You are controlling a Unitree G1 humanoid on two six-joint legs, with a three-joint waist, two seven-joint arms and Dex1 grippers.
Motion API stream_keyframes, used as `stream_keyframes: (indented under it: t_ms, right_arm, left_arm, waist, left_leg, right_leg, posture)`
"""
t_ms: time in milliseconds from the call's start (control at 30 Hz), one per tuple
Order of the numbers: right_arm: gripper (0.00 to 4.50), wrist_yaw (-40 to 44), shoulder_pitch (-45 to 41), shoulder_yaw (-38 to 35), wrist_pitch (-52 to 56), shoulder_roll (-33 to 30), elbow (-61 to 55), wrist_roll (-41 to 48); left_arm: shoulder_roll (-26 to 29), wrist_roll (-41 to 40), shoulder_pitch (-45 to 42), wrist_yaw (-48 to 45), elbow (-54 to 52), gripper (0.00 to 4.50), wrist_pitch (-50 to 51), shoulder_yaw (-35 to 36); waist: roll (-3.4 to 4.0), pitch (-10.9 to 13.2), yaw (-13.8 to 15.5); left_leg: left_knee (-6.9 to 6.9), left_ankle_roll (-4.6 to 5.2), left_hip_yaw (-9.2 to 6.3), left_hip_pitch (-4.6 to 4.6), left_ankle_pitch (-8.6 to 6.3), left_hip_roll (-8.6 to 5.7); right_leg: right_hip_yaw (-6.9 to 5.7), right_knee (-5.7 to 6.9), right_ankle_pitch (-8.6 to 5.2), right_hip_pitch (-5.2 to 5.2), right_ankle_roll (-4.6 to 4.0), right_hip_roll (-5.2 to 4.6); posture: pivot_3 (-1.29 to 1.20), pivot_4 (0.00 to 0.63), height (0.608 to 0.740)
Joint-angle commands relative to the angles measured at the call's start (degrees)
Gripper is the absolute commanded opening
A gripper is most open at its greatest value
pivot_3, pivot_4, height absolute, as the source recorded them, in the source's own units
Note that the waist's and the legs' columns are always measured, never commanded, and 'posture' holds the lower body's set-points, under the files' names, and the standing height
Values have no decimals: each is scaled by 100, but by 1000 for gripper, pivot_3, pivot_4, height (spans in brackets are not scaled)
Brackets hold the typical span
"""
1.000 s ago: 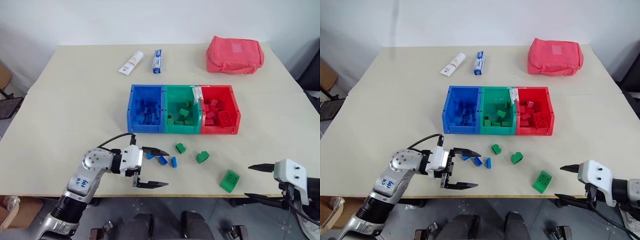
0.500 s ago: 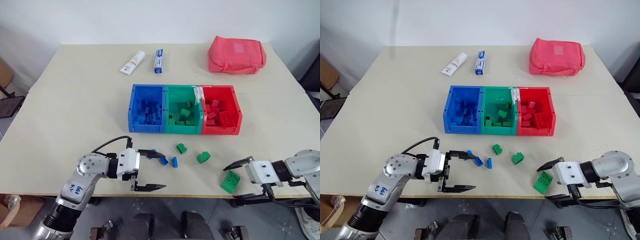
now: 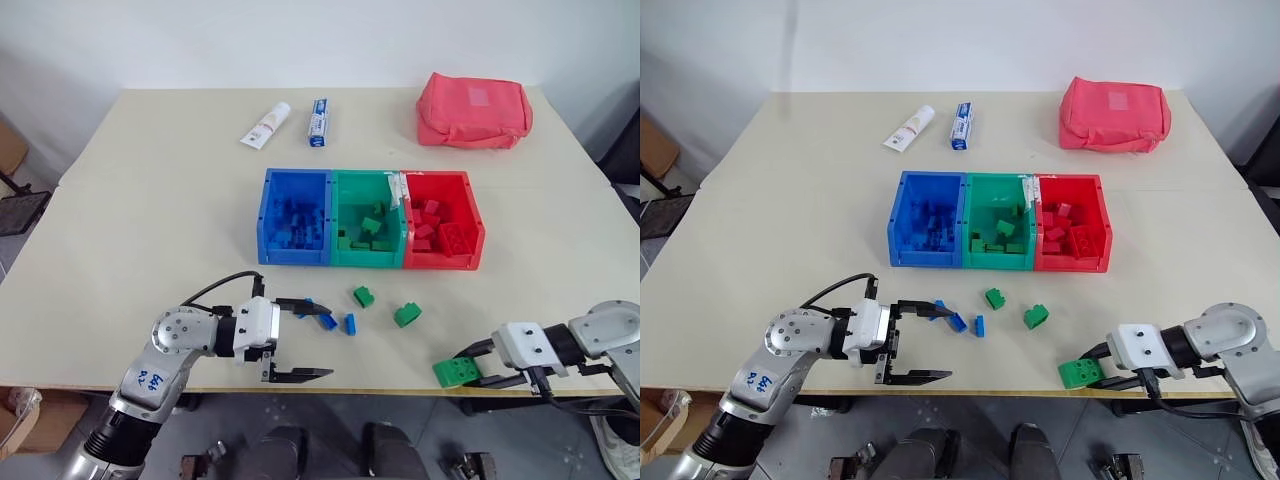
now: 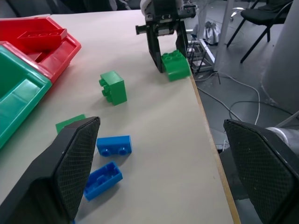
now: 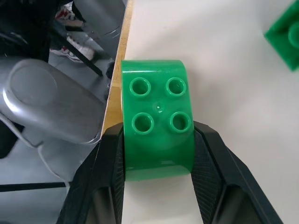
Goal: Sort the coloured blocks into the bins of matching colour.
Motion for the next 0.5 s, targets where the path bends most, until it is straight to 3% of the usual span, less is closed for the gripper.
stream_keyframes:
  t_ms: [33,100,200,333,500]
  right_arm:
    - [1496,-325,198,-734,1042,-156,-801,818]
    - [1496,-875,40,-1005,1913,21,-1428,1522]
    - [1496,-2573,-1440,-898,3556,754,-1897,2423]
    - [1496,-3625,-2935,-381,4350,1539,-1447,2036]
    - [1496,-4185,-4081,258,4486,2244,-377,1162]
  left_arm:
    - [-83,-45,-69,191,74,4500,-65,201]
    - [-143,-156,-50,450,207,4500,25,487]
    - [-293,-559,47,1013,273,4500,333,1168]
    - [-147,-611,213,1047,250,4500,399,1508]
    - [18,-647,416,1062,219,4500,412,1836]
  waist:
    - [0,0,-3]
    - [0,0,-28]
    - [-6,4,-187]
    - [-7,2,-157]
    - [-8,2,-99]
  left_leg:
    - [-1,0,0,0,0,1]
    - [-3,-1,0,0,0,4]
    - [-2,-12,13,3,-5,26]
    - [-8,-28,4,2,-3,37]
    - [-6,-11,-9,-17,-11,14]
  right_leg:
    - [1,0,0,-1,0,-1]
    - [0,1,0,-3,0,-1]
    - [6,2,6,-9,-11,13]
    - [-9,7,9,-19,-22,21]
    - [-12,9,9,-29,-24,2]
  posture:
    - [0,150,740]
    - [0,150,740]
    - [0,150,740]
    - [0,150,740]
    - [0,150,740]
